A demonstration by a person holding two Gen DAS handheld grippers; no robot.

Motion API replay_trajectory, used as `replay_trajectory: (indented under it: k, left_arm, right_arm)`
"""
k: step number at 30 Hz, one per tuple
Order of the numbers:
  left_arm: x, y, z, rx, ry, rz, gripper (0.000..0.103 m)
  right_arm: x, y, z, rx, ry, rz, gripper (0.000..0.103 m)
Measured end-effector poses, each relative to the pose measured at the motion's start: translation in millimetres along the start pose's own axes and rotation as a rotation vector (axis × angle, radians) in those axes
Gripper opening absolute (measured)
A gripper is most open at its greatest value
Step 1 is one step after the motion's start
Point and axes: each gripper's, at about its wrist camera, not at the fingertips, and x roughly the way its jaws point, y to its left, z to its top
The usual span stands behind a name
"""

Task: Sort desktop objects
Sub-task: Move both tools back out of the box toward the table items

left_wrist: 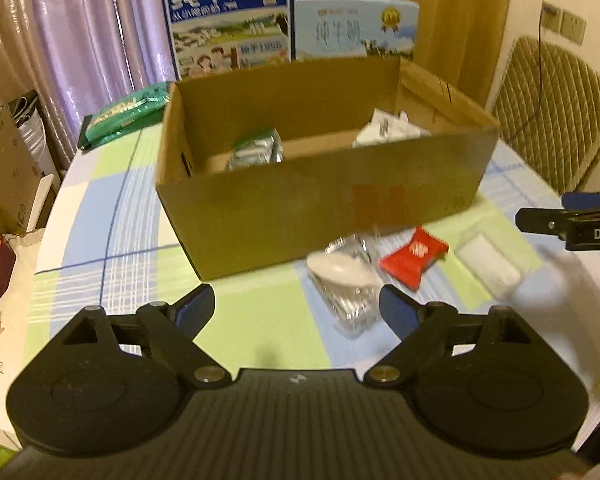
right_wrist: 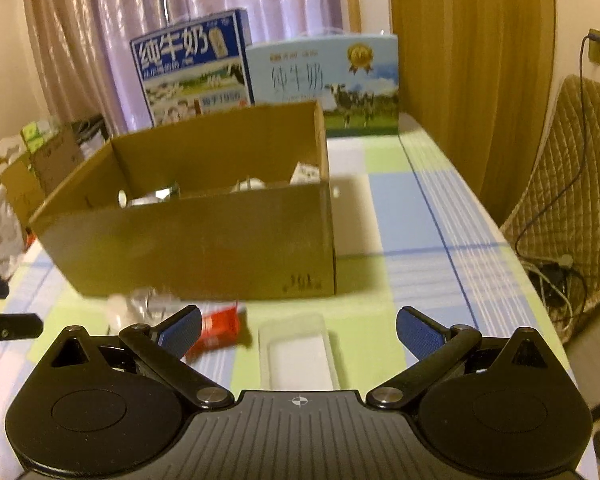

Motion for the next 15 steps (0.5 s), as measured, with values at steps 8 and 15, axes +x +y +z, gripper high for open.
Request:
replay_trajectory:
  k: [8,15]
  left_arm:
    - [14.6,-9.5,-5.1,0.02,0.029,-0.016,0.086]
    - [36.3,-16.3,-11.3,0.031,0.083,-0.016,0.085]
  right_arm:
    - [6.9,-1.6,-7.2,-0.016,0.028,0.003,0.101]
    - [16.5,1.4,-9.3,-0.028,0.065,0.015,0.101]
